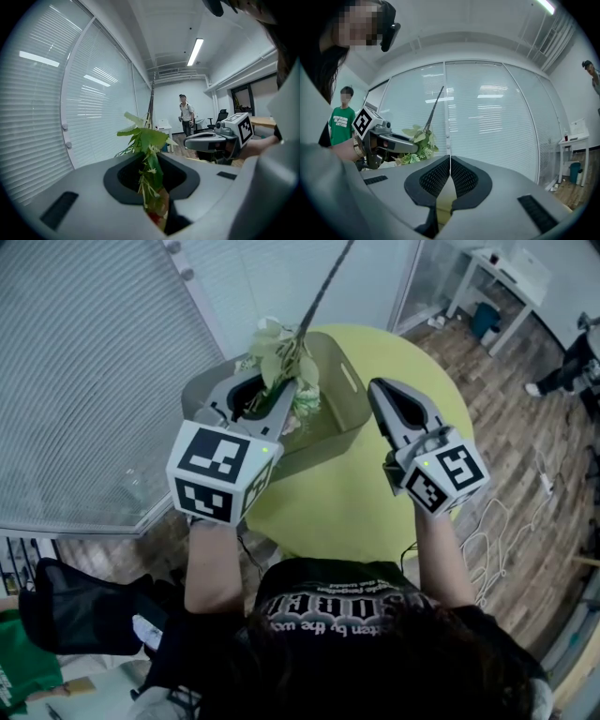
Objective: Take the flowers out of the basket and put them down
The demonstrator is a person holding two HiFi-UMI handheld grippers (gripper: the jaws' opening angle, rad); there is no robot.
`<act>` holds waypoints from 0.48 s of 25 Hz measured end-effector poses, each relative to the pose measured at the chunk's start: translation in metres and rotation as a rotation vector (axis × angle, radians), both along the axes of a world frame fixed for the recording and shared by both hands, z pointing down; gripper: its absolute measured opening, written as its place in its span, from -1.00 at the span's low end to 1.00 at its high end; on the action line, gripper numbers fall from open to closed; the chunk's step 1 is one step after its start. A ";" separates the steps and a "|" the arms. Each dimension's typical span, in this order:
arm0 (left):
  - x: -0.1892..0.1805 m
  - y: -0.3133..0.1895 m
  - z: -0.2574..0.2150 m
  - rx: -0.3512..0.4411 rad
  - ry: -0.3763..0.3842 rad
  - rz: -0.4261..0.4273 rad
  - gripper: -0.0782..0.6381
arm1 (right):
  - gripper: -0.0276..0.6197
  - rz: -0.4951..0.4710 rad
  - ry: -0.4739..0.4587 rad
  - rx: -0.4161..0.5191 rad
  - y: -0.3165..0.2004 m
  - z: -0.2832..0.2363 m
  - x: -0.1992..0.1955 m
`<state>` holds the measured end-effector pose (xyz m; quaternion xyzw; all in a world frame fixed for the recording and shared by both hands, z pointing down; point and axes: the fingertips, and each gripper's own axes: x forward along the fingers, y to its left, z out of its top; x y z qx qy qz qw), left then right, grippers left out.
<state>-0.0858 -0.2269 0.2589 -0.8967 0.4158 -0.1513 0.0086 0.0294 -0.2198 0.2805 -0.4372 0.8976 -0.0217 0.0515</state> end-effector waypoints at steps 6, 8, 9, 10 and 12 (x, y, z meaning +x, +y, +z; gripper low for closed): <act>0.010 0.002 -0.005 0.003 -0.003 0.013 -0.57 | -0.82 0.011 -0.001 0.000 0.002 -0.001 0.011; 0.016 0.002 -0.008 0.003 0.007 0.018 -0.55 | -0.82 0.016 -0.002 -0.001 0.002 -0.001 0.016; 0.018 0.002 -0.009 0.003 0.009 0.021 -0.55 | -0.82 0.019 -0.001 -0.003 0.002 -0.001 0.018; 0.020 0.003 -0.009 0.004 0.007 0.025 -0.54 | -0.82 0.022 -0.001 -0.004 0.002 -0.001 0.019; 0.023 0.003 -0.009 0.007 0.000 0.036 -0.54 | -0.82 0.030 -0.001 -0.005 0.003 0.000 0.021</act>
